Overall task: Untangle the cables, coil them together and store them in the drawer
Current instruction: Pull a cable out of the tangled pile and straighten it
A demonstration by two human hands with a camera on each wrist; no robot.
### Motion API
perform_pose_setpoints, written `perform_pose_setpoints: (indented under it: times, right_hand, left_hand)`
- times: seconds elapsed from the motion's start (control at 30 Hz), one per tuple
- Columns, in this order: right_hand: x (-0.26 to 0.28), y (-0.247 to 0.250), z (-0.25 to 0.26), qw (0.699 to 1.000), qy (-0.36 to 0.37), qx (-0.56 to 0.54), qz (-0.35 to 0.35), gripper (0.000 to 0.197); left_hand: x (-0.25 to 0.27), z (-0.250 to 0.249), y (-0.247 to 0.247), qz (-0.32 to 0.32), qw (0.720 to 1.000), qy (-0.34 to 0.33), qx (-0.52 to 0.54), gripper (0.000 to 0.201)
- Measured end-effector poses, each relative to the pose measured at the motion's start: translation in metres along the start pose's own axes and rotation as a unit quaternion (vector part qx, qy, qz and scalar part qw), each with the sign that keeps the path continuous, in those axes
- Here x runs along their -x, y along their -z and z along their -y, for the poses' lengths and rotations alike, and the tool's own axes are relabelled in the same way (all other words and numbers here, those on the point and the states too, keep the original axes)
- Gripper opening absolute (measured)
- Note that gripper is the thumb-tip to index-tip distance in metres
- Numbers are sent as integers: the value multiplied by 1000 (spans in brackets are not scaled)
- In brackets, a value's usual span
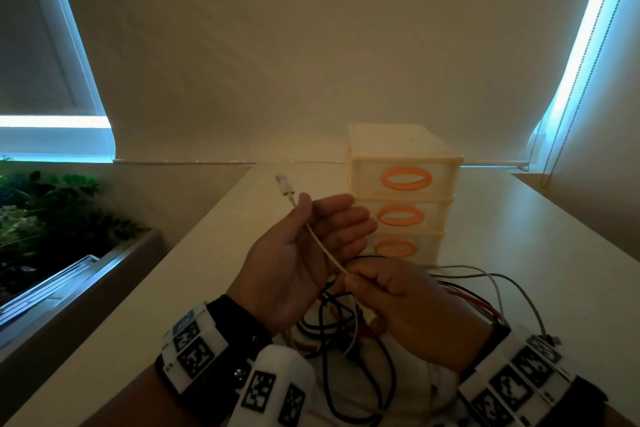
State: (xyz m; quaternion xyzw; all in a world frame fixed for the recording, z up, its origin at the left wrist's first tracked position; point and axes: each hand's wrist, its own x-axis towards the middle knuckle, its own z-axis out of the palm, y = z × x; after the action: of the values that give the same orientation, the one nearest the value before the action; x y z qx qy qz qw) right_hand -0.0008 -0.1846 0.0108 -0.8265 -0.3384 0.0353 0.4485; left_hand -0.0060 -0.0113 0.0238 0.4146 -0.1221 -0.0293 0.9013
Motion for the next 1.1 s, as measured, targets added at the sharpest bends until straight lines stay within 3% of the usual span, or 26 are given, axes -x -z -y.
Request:
perform_pose_setpoints:
  times: [0.13,0.3,0.4,0.5,0.67,0.77,0.9,1.1]
  right_hand:
    - [1,-1,3,1000,-6,-13,-3,22]
    - [3,15,1,1000,-7,4,-4,22]
    - [4,21,0,1000,5,17,-10,19]
    - [6,21,3,1000,10,-9,2,15]
    - [7,22,4,996,68,52,-34,16]
    - [8,27,6,975,121,173,-68,14]
    - [4,28,-1,987,95,95,-91,17]
    - [5,35,9,995,42,72,-56,11]
  left_hand:
    - [2,1,-4,11,999,4,35,63]
    - [2,-19,9,3,994,-20,105,51]
    - [2,-23,15,47,989,3,139,46]
    - [1,-31,23,114,973,-1,199,54]
    - [5,-44,31,147,950,-27,276,61]
    - [7,-42,26,168,943,-19,286,67]
    - [12,-33,13,227,934,15,276,66]
    - [14,-47,11,249,952,64,164,56]
